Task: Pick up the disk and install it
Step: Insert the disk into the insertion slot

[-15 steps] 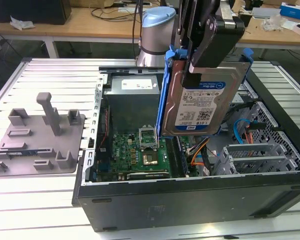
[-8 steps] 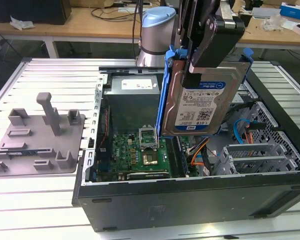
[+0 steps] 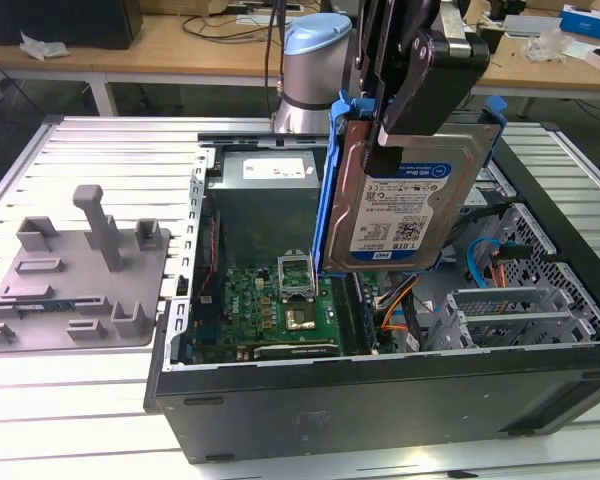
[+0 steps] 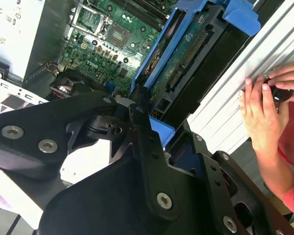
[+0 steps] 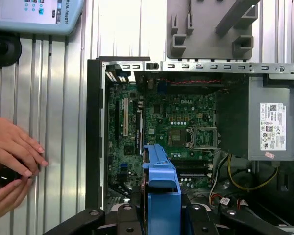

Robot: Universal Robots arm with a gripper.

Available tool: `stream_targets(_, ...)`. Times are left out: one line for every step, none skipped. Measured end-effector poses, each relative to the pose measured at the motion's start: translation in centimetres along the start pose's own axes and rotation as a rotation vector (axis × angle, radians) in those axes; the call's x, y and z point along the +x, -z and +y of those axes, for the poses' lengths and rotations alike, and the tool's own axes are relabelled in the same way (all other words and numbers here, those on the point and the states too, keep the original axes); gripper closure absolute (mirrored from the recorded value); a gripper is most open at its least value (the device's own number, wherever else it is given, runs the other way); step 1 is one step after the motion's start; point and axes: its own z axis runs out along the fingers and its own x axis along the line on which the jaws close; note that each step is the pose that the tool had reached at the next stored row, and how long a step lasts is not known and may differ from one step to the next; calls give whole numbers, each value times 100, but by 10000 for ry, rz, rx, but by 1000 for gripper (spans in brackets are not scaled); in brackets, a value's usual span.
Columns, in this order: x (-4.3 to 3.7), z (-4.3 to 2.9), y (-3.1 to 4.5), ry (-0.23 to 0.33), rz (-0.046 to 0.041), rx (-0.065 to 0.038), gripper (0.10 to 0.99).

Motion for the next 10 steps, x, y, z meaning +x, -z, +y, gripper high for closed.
stream_targets(0, 0, 0, 0, -1, 0, 722)
stream_targets(0, 0, 0, 0, -1, 0, 722)
stream_targets(0, 0, 0, 0, -7, 1, 722)
stream_targets(0, 0, 0, 0, -12, 3, 722)
stream_targets(1, 0, 0, 1, -36, 9, 722)
stream_targets(1, 0, -1, 2, -85, 21, 722)
stream_targets(1, 0, 0, 4, -118, 28, 722)
stream_targets(4, 0, -1, 6, -200, 43, 722)
stream_targets(15, 0, -2, 6, -259, 49, 722)
stream_targets(22, 1, -3, 3, -282, 51, 722)
